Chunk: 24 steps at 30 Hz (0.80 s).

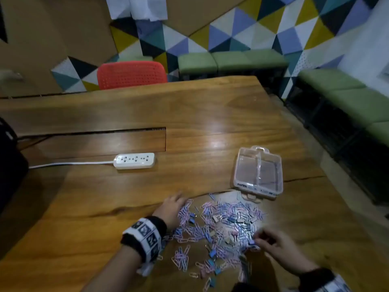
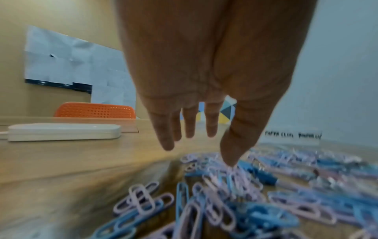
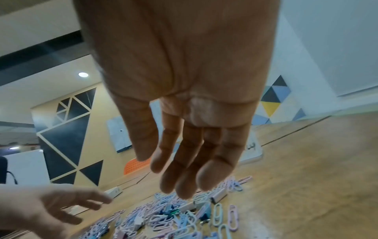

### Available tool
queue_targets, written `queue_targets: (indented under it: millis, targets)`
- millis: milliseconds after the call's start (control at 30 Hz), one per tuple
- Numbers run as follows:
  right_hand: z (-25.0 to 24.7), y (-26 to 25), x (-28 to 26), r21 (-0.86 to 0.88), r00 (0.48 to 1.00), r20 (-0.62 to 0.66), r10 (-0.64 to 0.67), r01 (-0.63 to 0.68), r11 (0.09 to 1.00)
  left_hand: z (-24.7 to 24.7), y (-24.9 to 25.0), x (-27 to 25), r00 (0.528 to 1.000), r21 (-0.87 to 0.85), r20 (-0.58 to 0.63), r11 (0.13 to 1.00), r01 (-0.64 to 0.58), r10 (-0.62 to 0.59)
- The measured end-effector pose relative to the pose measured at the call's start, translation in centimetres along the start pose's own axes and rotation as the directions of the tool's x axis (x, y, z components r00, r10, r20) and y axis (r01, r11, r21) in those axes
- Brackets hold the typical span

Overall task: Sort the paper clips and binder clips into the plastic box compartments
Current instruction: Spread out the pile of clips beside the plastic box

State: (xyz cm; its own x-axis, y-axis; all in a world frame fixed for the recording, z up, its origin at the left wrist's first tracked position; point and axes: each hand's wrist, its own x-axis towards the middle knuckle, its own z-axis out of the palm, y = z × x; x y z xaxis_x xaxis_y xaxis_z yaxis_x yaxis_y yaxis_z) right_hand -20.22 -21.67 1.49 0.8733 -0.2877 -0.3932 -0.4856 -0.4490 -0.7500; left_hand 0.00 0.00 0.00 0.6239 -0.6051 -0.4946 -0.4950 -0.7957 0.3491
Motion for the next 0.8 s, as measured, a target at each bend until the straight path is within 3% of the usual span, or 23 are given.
queue_targets:
  millis: [167,233,333,467,567,633,733,800]
  targets:
    - [0.5,-1.8,1.9,0.005,1.000,0.002,-0.016,0.016,1.000,0.1,0.3,1.7,0.999,0.109,0.033,0.994,-0.008,0.005]
    - [1.2,-2.4,2.8,-0.001,0.999,-0.036,-0.024,0.024,1.000,0.8,0.3,1.8,0.999,0.119,-0.040,0.993,-0.026,0.031]
    - [2.4,-3.5,5.1,-0.151,0.990,-0.113,-0.082,0.064,0.986,1.2,0.7,1.3,0.985,0.148,-0.162,0.988,-0.040,0.064]
    - [4.4,-4.9,7.9,-0.291,0.995,-0.065,-0.070,0.049,0.955,1.1,1.3,0.9,0.987,0.150,-0.147,0.988,-0.035,0.058]
    - [5.5,-5.8,9.7,-0.399,0.996,-0.042,-0.076,0.053,0.915,0.3,1.2,0.8,0.990,-0.074,-0.131,0.996,0.051,-0.061]
    - [5.9,-6.2,10.7,-0.505,0.995,-0.029,-0.093,0.066,0.860,-0.2,1.0,0.8,0.985,-0.297,-0.109,0.950,0.095,-0.133]
    - [6.3,-6.7,11.5,-0.594,0.993,0.007,-0.119,0.100,0.798,-1.1,0.5,0.6,0.984,-0.621,0.023,0.769,0.150,-0.174]
    - [6.5,-6.9,11.7,-0.598,0.990,0.032,-0.141,0.132,0.791,-1.6,0.4,0.6,0.979,-0.732,0.110,0.652,0.196,-0.171]
